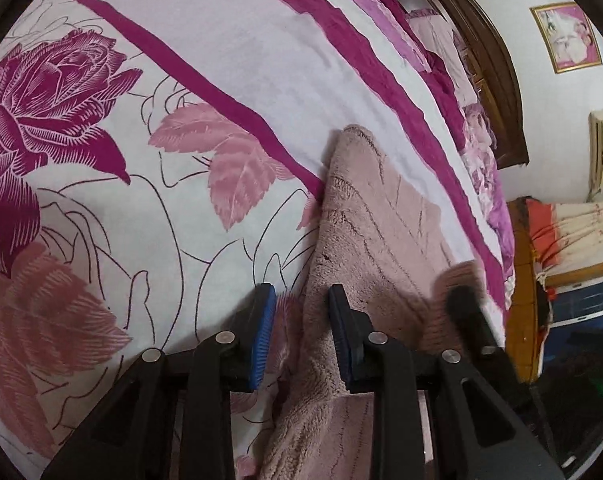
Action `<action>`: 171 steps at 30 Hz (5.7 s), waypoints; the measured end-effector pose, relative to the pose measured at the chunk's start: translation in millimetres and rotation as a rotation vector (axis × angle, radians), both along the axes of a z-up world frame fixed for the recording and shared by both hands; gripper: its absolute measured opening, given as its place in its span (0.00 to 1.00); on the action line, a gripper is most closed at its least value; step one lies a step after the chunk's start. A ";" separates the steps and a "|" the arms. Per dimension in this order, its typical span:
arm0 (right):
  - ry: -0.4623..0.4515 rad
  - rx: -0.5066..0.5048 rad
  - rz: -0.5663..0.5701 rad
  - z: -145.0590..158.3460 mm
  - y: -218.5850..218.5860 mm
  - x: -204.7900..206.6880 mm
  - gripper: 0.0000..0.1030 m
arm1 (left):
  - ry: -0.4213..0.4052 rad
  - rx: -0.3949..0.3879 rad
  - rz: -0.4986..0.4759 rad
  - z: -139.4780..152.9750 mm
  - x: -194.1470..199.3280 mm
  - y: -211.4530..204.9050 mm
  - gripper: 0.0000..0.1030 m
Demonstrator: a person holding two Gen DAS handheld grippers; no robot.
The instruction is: Fold small clothes
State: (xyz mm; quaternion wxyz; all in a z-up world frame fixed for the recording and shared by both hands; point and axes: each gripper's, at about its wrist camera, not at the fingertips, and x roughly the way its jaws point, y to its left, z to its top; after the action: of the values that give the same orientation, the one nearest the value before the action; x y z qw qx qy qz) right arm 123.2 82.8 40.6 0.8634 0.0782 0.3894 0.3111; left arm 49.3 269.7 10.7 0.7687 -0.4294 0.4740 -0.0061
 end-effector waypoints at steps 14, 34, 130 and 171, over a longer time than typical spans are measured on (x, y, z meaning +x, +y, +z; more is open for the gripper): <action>0.007 0.010 0.142 7.0 -80.9 -70.2 0.59 | -0.169 0.250 -0.118 78.3 -79.3 -51.5 0.27; 0.211 -0.055 -0.387 -63.7 -353.1 -263.0 0.66 | -0.160 0.173 -0.140 -1.6 -251.1 -105.8 0.25; 0.118 0.064 -0.389 23.2 -407.5 7.4 0.58 | -0.303 0.167 0.073 69.7 -7.1 -18.5 0.18; -0.016 -0.558 -0.409 44.3 -331.0 -74.1 0.72 | -0.199 0.297 -0.034 65.5 -141.0 -46.7 0.22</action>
State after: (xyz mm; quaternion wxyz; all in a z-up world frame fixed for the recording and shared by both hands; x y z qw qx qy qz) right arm 49.1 -248.1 84.9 0.8989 -0.0869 0.4292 0.0138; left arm -91.7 223.0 76.2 0.8665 -0.3004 0.3986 0.0084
